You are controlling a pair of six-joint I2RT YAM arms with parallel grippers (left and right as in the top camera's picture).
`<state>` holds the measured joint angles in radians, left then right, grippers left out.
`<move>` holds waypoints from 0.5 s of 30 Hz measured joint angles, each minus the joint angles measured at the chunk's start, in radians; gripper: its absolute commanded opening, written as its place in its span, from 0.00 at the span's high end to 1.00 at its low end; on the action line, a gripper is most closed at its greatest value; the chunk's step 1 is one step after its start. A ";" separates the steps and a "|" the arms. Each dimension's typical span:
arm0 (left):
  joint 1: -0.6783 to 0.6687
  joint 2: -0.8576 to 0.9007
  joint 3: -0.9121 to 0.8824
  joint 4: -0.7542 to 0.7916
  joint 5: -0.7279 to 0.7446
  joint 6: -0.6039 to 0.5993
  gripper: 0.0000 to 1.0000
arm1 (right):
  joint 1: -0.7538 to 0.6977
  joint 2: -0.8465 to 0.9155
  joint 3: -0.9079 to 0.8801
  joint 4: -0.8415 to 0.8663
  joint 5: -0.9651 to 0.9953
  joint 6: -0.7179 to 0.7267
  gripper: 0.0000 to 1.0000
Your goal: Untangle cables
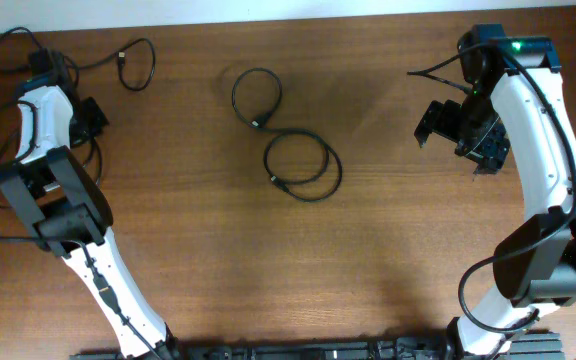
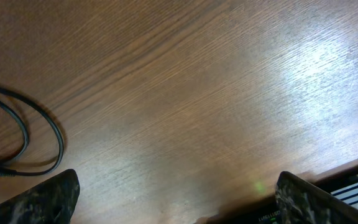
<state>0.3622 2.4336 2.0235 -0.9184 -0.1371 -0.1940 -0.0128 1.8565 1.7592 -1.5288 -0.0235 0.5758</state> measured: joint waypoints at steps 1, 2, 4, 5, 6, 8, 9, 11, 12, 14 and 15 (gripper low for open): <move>0.000 0.002 0.000 0.003 0.004 0.003 0.45 | 0.000 0.000 0.000 0.000 0.000 0.000 0.02; 0.000 0.002 0.001 0.003 0.006 0.004 0.39 | 0.000 0.000 0.000 0.000 0.000 0.001 0.02; 0.001 0.002 0.001 0.004 0.008 0.006 0.46 | 0.000 0.000 0.000 0.000 0.000 0.000 0.02; 0.003 0.002 0.001 0.003 0.010 0.007 0.57 | 0.000 0.000 0.000 0.000 0.000 0.000 0.02; 0.003 0.002 0.001 0.002 0.013 0.007 0.72 | 0.000 0.000 0.000 0.000 0.000 0.001 0.01; 0.003 0.002 0.001 -0.004 0.018 0.008 0.95 | 0.000 0.000 0.000 0.000 0.000 0.000 0.02; 0.003 0.002 0.001 -0.008 0.018 0.010 0.89 | 0.000 0.000 0.000 0.000 0.000 0.000 0.02; 0.003 0.002 0.001 -0.008 0.016 0.011 0.99 | 0.000 0.000 0.000 0.000 0.000 0.000 0.02; 0.003 0.002 0.001 -0.008 0.017 0.011 1.00 | 0.000 0.000 0.000 0.000 0.000 0.000 0.02; 0.003 0.002 0.001 -0.003 0.017 0.011 1.00 | 0.000 0.000 0.000 0.000 0.000 0.000 0.02; 0.003 0.002 0.001 -0.002 0.021 0.035 1.00 | 0.000 0.000 0.000 0.000 0.000 0.000 0.02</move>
<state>0.3653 2.4351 2.0243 -0.9207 -0.1162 -0.1593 -0.0128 1.8565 1.7592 -1.5288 -0.0235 0.5758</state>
